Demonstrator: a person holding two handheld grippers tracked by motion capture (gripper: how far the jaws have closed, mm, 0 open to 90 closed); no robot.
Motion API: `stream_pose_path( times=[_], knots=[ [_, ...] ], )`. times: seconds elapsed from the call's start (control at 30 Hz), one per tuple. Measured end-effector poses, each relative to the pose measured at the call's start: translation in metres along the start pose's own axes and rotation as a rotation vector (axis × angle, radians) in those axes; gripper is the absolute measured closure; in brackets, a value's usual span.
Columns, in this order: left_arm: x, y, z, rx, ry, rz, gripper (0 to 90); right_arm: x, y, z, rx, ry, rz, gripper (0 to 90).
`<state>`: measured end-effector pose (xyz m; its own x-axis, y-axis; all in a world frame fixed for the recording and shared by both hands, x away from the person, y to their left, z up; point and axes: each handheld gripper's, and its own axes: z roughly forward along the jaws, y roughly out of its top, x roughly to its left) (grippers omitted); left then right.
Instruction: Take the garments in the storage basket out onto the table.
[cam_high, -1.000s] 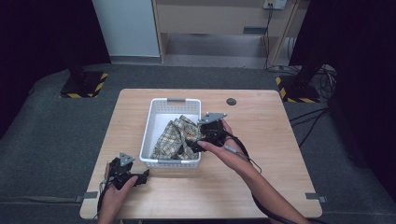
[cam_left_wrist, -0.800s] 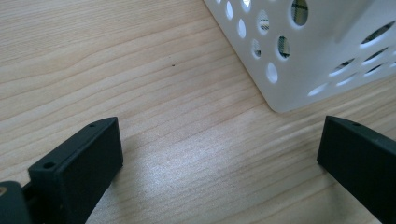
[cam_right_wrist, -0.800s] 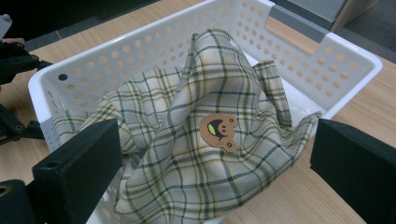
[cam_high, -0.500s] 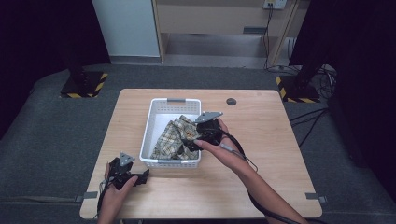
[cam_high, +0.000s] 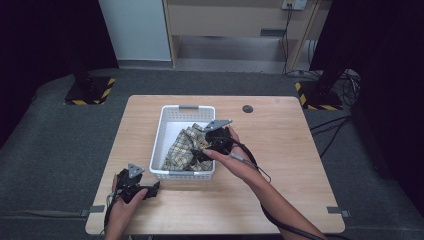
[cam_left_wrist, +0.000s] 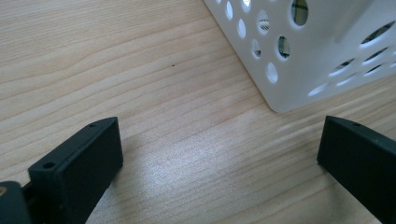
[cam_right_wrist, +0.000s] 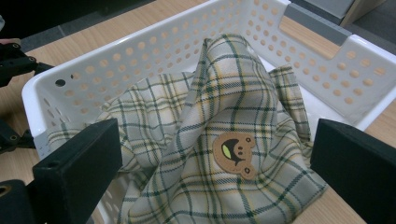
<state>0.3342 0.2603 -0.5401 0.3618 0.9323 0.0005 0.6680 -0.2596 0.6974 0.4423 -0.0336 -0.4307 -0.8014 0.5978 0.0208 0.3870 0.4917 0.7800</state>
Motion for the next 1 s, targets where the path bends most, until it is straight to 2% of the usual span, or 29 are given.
stream_pose_path(
  times=[1.0],
  knots=[
    [0.000,0.000,0.000,0.000,0.000,0.000,0.0,-0.003,0.007,0.032,0.065,-0.014,0.021,2.4]
  ],
)
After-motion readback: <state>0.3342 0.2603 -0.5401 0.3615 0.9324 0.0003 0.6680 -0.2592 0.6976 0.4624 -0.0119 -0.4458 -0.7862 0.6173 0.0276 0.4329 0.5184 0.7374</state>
